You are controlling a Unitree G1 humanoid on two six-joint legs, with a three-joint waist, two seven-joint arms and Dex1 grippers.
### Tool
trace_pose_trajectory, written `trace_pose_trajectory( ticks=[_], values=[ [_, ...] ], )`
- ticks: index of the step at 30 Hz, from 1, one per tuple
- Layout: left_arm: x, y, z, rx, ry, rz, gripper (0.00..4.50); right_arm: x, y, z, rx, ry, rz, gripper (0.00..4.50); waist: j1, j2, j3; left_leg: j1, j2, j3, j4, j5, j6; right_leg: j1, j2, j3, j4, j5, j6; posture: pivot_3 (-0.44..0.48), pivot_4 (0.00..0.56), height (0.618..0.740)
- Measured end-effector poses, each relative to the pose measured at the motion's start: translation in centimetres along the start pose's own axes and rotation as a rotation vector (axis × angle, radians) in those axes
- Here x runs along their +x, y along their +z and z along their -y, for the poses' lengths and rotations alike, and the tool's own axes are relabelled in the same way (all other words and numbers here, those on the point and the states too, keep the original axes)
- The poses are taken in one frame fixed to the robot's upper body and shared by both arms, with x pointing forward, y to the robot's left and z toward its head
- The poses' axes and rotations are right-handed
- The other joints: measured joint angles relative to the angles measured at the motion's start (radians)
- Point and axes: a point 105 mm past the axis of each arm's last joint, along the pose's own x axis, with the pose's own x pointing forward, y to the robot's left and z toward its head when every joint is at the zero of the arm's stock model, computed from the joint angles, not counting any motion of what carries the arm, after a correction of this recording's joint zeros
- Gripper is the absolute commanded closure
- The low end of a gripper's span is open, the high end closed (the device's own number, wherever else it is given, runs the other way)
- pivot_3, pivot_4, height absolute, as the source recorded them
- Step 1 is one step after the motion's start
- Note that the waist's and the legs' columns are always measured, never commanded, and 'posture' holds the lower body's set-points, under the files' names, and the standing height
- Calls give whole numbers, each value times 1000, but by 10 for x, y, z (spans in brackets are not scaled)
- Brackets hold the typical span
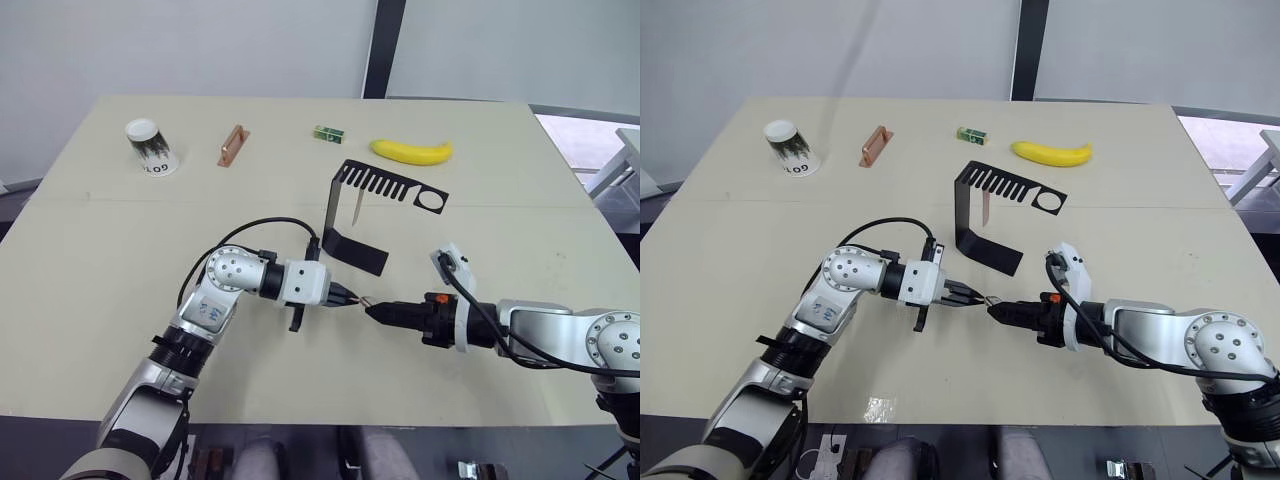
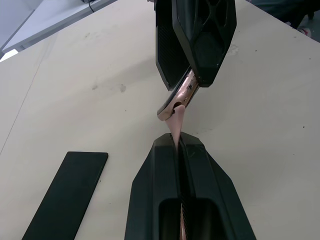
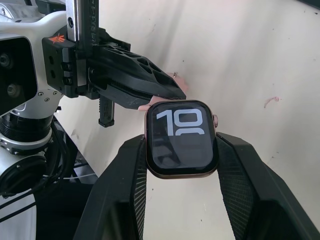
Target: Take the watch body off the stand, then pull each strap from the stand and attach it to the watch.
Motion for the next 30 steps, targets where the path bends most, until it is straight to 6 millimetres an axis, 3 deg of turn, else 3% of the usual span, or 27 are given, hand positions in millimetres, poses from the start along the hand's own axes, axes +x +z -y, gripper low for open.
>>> trace_pose_trajectory(
  ticks=[30],
  values=[
    [2, 0, -1, -11, -8, -7, 4500, 0, 0, 0, -12, -7, 1, 2982, 0, 0, 0, 0, 0, 0, 0, 0, 0, 0, 0, 0, -1, 0, 0, 0, 150, 740]
  ],
)
